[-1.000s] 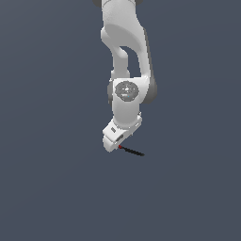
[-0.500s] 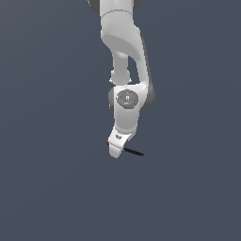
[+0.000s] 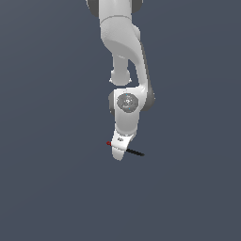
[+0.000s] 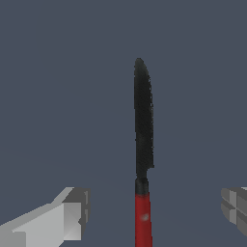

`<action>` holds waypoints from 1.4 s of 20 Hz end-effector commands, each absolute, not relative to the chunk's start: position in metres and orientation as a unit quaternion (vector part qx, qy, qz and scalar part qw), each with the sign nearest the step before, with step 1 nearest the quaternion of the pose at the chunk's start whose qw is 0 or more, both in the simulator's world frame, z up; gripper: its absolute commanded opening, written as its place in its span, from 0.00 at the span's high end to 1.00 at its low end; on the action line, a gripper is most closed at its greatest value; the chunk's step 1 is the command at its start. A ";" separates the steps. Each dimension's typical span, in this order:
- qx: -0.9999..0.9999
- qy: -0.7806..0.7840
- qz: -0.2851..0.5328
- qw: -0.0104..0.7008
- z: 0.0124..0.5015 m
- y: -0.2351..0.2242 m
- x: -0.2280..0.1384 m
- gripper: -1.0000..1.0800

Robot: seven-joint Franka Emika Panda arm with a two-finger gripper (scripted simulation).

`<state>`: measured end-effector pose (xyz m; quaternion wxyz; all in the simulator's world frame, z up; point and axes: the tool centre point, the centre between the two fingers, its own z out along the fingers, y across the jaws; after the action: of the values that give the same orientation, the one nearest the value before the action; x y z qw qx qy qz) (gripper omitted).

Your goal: Pick up the object and move it to a goal position.

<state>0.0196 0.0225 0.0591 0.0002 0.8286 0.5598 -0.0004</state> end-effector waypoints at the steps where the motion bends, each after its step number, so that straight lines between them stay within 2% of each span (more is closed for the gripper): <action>1: 0.825 0.565 0.000 0.000 0.058 0.023 0.020 0.04; 7: 0.826 0.563 0.000 0.000 0.052 0.023 0.019 0.04; 15: 0.825 0.565 0.000 0.000 0.015 0.023 0.018 0.04; 20: 0.825 0.565 0.000 0.000 0.008 0.023 0.020 0.04; 21: 0.825 0.565 0.000 0.000 0.008 0.023 0.020 1.00; 28: 0.825 0.565 0.000 0.000 0.008 0.023 0.020 1.00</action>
<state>0.0192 0.0227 0.0095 0.0003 0.8250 0.5651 -0.0005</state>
